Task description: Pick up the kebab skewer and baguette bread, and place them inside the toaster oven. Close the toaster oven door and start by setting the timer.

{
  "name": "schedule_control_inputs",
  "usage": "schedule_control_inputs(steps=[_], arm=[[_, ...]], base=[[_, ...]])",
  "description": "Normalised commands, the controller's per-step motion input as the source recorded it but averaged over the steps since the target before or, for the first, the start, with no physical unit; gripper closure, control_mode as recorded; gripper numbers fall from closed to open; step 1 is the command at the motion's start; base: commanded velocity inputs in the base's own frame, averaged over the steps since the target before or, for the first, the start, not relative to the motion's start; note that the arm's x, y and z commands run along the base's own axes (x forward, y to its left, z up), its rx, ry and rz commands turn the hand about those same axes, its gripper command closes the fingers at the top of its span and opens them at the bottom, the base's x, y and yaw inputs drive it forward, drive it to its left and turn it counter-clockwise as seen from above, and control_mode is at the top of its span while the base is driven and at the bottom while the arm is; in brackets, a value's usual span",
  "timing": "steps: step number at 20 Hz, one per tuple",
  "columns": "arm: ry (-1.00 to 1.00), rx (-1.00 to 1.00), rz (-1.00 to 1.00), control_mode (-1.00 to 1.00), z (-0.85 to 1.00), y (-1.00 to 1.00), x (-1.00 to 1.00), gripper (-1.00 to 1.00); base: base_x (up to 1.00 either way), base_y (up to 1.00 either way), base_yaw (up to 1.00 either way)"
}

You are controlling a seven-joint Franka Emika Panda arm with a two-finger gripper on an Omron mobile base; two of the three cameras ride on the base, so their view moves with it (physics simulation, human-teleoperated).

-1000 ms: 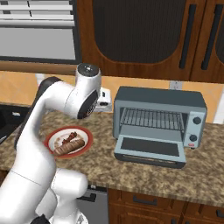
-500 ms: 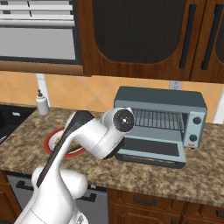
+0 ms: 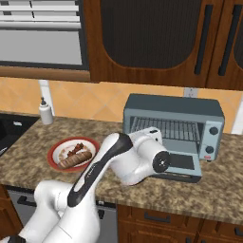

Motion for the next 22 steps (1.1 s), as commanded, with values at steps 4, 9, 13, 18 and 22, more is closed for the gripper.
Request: schedule_control_inputs(steps=[4,9,13,18,22], arm=[[-0.03,0.16,0.01,-1.00,-0.08,-0.36,0.33,-1.00],[0.00,0.13,0.00,-1.00,-0.17,-0.40,0.34,-1.00],[0.00,0.09,0.01,-1.00,-0.31,-0.27,0.45,-1.00],[0.00,0.07,0.03,-1.00,-0.18,-0.08,0.51,-1.00],[0.00,0.02,0.02,-1.00,-0.39,-0.08,0.44,-1.00]], base=[[0.00,0.00,0.00],[0.00,0.00,0.00],[0.00,0.00,0.00],[0.00,0.00,0.00],[0.00,0.00,0.00]])
